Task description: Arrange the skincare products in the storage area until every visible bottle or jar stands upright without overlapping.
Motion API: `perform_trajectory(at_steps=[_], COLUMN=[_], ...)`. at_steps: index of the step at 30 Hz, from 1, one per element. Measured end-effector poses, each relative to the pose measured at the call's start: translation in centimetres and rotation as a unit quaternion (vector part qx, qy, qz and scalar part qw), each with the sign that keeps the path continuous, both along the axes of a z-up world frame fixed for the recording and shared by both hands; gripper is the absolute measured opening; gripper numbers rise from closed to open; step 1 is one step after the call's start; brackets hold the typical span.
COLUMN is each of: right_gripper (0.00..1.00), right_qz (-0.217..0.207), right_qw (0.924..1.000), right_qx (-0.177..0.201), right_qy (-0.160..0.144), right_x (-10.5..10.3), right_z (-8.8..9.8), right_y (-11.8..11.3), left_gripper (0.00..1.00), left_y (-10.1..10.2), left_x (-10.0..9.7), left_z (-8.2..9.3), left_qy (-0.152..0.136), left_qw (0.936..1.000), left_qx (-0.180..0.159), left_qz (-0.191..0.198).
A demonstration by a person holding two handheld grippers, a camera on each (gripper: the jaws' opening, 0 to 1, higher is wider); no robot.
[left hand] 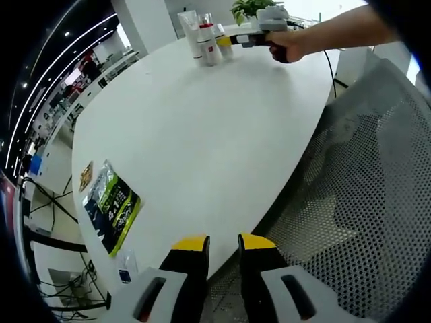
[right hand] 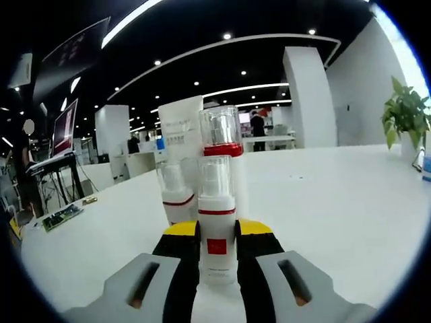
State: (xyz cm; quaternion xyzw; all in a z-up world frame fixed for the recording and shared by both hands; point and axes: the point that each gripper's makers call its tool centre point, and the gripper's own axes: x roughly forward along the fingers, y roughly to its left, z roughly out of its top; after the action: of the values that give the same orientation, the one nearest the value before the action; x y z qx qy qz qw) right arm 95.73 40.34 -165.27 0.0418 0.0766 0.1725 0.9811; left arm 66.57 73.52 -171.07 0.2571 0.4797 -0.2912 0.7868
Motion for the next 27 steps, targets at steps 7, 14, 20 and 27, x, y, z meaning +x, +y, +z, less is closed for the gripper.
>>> perform_trajectory(at_steps=[7, 14, 20, 27], right_gripper=[0.18, 0.18, 0.18, 0.18], right_qz=[0.000, 0.008, 0.005, 0.033], right_qw=[1.0000, 0.9998, 0.9995, 0.9980], right_qx=[-0.007, -0.001, 0.019, 0.040], right_qy=[-0.003, -0.016, -0.026, -0.035], right_x=[-0.1, -0.7, -2.4, -6.0], right_z=[0.1, 1.7, 4.1, 7.5], right_y=[0.1, 0.5, 0.7, 3.9], left_gripper=[0.17, 0.17, 0.17, 0.18], left_y=[0.0, -0.1, -0.7, -1.8], left_x=[0.0, -0.1, 0.0, 0.6], left_z=[0.0, 0.0, 0.4, 1.6], left_qy=[0.001, 0.002, -0.004, -0.030], left_qw=[1.0000, 1.0000, 0.9998, 0.9977], left_qx=[0.001, -0.002, -0.019, -0.061], left_qz=[0.000, -0.002, -0.005, -0.003])
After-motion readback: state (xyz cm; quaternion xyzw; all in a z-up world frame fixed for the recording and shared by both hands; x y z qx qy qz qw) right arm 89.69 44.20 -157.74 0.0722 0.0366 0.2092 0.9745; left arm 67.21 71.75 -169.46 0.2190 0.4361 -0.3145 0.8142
